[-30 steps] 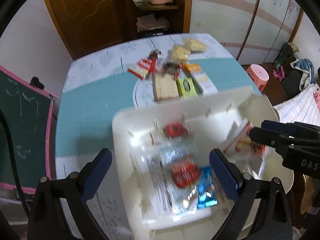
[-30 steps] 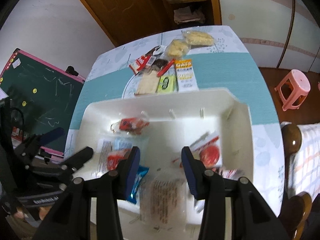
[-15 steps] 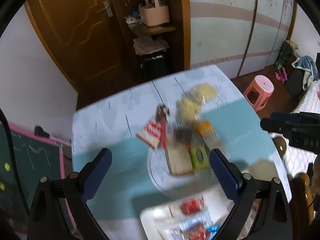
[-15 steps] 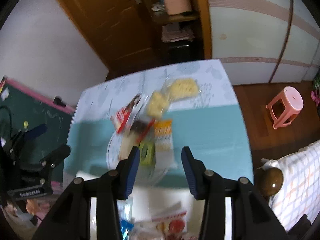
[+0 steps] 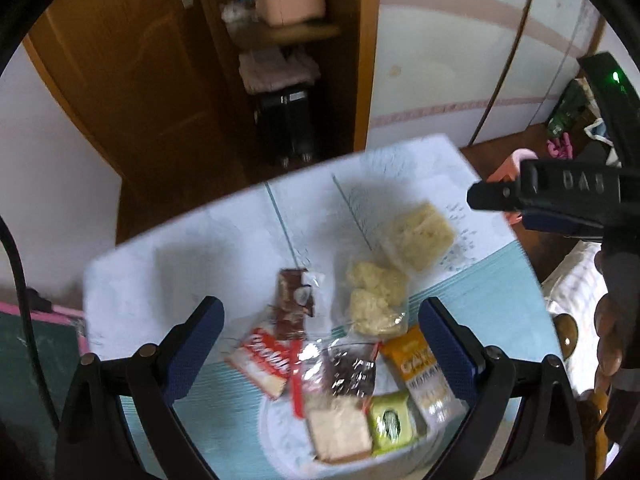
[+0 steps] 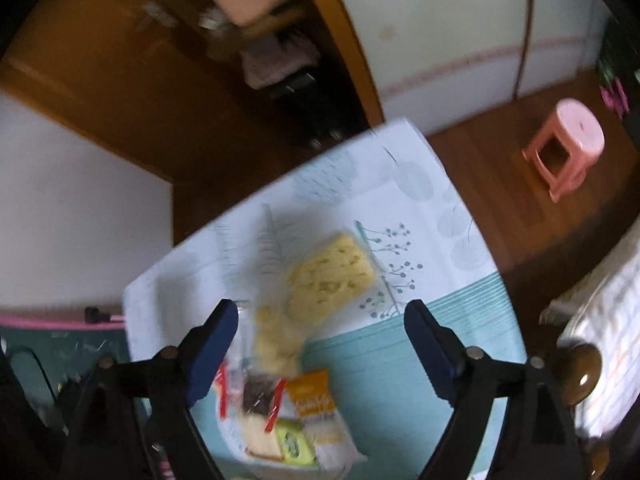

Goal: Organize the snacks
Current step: 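Move both tools back over the puffed-snack bags on the table, then grasp a puffed-snack bag with left tool while right tool grasps another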

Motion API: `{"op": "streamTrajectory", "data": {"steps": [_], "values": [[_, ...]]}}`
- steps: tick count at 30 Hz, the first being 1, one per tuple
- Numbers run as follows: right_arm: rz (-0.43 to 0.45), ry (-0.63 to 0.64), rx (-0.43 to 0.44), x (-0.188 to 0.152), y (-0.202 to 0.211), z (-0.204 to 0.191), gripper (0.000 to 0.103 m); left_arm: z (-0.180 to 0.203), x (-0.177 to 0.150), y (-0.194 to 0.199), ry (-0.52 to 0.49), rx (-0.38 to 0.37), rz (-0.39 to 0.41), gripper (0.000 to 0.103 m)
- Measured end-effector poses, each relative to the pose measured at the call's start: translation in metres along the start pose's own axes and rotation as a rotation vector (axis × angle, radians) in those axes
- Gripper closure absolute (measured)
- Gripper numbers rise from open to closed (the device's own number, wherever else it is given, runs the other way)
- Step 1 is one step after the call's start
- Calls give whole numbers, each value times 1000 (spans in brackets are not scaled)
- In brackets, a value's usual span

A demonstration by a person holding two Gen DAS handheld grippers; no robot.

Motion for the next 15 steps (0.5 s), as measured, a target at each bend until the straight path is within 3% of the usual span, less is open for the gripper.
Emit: {"op": "streamTrajectory", "data": {"steps": [3, 6, 10, 13, 15], "values": [[-41, -43, -37, 3, -33, 12, 17, 7, -10, -44, 12, 5, -47, 6], [-55, -92, -13, 4, -57, 22, 17, 18, -16, -81, 14, 12, -94, 6], [-65, -103, -6, 9, -72, 22, 17, 27, -24, -105, 1, 5, -113, 6], [-88, -103, -34, 12, -79, 17, 11, 29, -29, -115, -5, 5, -117, 19], [-109, -97, -40, 16, -85, 13, 9, 29, -33, -113, -29, 11, -84, 35]]}}
Point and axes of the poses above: each gripper's, at about its wrist camera, not at the fingertips, and y roughly against the way its jaws point, z to its right, x to its top, the point moved 1 cm from there along -y, roughly the way its jaws point, and after that the axes turned 12 degrees about y, right-handed, at the moved point
